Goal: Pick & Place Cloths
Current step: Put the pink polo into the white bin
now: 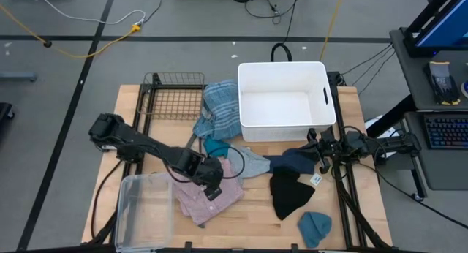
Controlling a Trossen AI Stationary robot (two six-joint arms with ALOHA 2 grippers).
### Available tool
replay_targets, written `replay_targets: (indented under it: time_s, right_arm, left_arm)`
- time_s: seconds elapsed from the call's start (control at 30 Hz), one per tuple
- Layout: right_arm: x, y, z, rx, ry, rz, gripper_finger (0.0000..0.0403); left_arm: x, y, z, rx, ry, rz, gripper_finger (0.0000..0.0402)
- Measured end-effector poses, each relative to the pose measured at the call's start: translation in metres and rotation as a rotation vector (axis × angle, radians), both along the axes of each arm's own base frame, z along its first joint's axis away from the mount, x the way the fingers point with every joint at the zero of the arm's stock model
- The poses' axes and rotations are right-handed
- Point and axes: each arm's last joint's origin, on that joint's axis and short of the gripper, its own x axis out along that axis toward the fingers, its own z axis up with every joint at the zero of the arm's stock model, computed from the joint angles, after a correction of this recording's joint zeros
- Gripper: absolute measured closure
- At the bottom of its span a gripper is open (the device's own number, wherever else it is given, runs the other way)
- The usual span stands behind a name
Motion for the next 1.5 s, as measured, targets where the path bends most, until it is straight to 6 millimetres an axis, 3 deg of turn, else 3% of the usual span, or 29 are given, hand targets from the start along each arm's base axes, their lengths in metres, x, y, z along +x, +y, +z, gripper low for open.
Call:
replay_targets:
  time_s: [0.4, 0.6, 0.7, 0.93, 1.03, 1.23, 1.4, 1.5]
  right_arm:
    - [0.0, 0.0, 0.0, 0.0, 0.0, 0.0, 0.0399]
    - [0.0, 0.0, 0.0, -0.001, 0.004, 0.001, 0.0399]
    - [0.0, 0.0, -0.001, -0.001, 0.009, 0.001, 0.0399]
    - [0.0, 0.0, -0.001, -0.001, 0.01, 0.001, 0.0399]
    - [0.0, 0.0, -0.002, -0.002, 0.016, 0.001, 0.0399]
    - [0.0, 0.0, -0.002, -0.002, 0.016, 0.001, 0.0399]
    - [0.0, 0.0, -0.002, -0.002, 0.016, 0.001, 0.0399]
    - [0.0, 0.0, -0.002, -0.002, 0.017, 0.0, 0.0399]
  left_arm:
    - [0.015, -0.007, -0.067, 0.118, 0.178, -0.03, 0.0128]
    - [0.016, -0.012, -0.08, 0.166, 0.196, -0.065, 0.0139]
    - [0.016, -0.016, -0.08, 0.2, 0.173, -0.07, 0.0179]
    - [0.019, -0.018, -0.081, 0.201, 0.13, -0.069, 0.0334]
    - [0.021, -0.019, -0.079, 0.187, 0.103, -0.056, 0.0381]
    - [0.024, -0.02, -0.07, 0.13, 0.053, -0.045, 0.0382]
    - [0.019, -0.016, -0.042, 0.1, -0.008, -0.051, 0.0382]
    - [0.013, -0.013, -0.016, 0.076, -0.079, -0.063, 0.0382]
